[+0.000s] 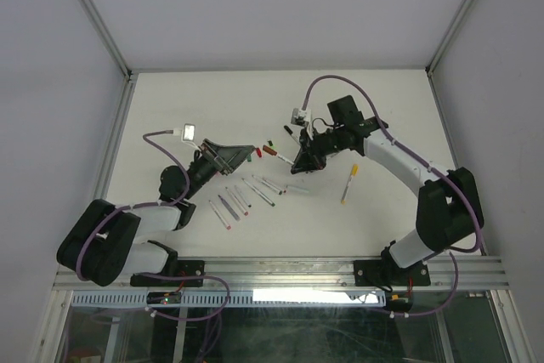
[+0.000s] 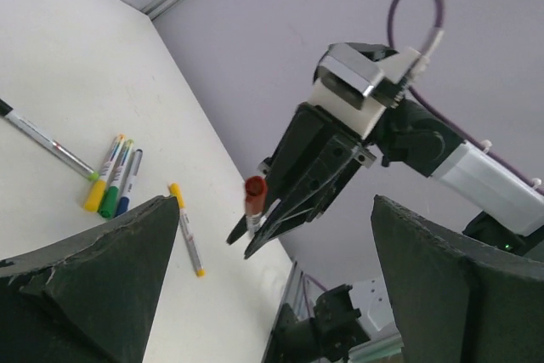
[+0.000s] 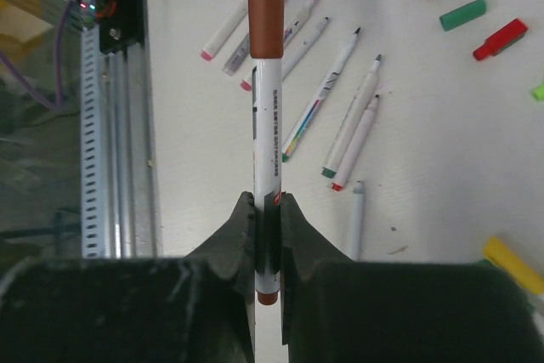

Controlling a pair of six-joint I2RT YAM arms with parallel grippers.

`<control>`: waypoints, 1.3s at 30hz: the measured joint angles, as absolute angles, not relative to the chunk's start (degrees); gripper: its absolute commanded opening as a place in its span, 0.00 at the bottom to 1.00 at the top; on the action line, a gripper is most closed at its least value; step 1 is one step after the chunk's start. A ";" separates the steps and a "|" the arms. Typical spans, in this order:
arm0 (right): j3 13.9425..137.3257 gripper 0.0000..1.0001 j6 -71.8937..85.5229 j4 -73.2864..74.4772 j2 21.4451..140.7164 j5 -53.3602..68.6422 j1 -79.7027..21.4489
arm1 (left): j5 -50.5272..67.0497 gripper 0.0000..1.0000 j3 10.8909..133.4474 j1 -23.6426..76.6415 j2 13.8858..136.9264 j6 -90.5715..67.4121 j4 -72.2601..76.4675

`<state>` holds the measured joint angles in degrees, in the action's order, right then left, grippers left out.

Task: Open the pen caps
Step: Open the pen cap from the pen.

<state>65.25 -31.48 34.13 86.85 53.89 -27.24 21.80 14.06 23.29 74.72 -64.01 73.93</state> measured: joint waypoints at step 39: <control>65.01 0.00 -12.93 24.10 95.53 69.21 -26.76 | 6.72 0.00 18.72 33.63 85.84 -59.59 78.43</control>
